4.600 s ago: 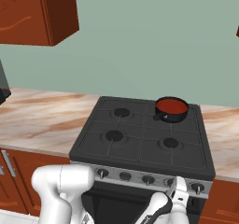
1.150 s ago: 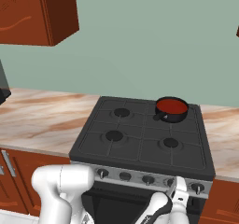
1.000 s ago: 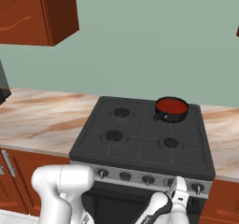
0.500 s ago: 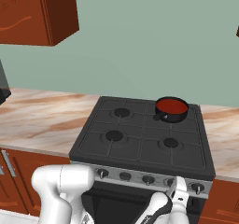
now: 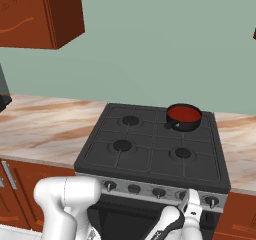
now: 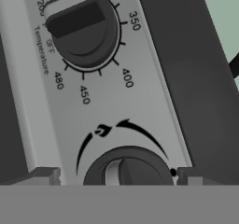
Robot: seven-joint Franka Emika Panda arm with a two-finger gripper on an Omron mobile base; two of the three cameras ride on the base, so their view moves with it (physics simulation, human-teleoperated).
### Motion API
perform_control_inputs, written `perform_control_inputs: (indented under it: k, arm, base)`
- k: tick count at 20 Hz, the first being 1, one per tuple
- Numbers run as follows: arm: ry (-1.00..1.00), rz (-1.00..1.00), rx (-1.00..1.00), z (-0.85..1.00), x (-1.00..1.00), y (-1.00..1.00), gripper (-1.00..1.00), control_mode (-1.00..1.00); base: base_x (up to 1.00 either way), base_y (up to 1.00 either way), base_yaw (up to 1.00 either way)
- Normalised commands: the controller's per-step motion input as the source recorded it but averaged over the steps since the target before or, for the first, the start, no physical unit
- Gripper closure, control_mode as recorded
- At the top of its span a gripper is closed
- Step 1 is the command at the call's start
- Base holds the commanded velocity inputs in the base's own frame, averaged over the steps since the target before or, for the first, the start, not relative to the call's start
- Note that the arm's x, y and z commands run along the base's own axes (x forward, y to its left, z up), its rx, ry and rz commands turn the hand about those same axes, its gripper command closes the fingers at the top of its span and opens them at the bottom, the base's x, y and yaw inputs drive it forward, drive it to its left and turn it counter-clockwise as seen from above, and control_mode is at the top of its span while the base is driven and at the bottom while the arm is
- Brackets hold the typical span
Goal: Wait until the marinara sauce is simmered to a deep red color and then turn off the stove.
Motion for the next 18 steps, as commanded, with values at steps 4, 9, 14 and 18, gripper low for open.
perform_control_inputs:
  k: [4, 9, 14, 18]
  arm:
    - [0.0, 0.0, 0.0, 0.0, 0.0, 0.0, -1.0, -1.0]
    - [0.0, 0.0, 0.0, 0.0, 0.0, 0.0, -1.0, -1.0]
    - [0.0, 0.0, 0.0, 0.0, 0.0, 0.0, -1.0, -1.0]
    - [0.0, 0.0, 0.0, 0.0, 0.0, 0.0, -1.0, -1.0]
  base:
    - [0.0, 0.0, 0.0]
    - [0.0, 0.0, 0.0]
    - [0.0, 0.0, 0.0]
    - [0.0, 0.0, 0.0]
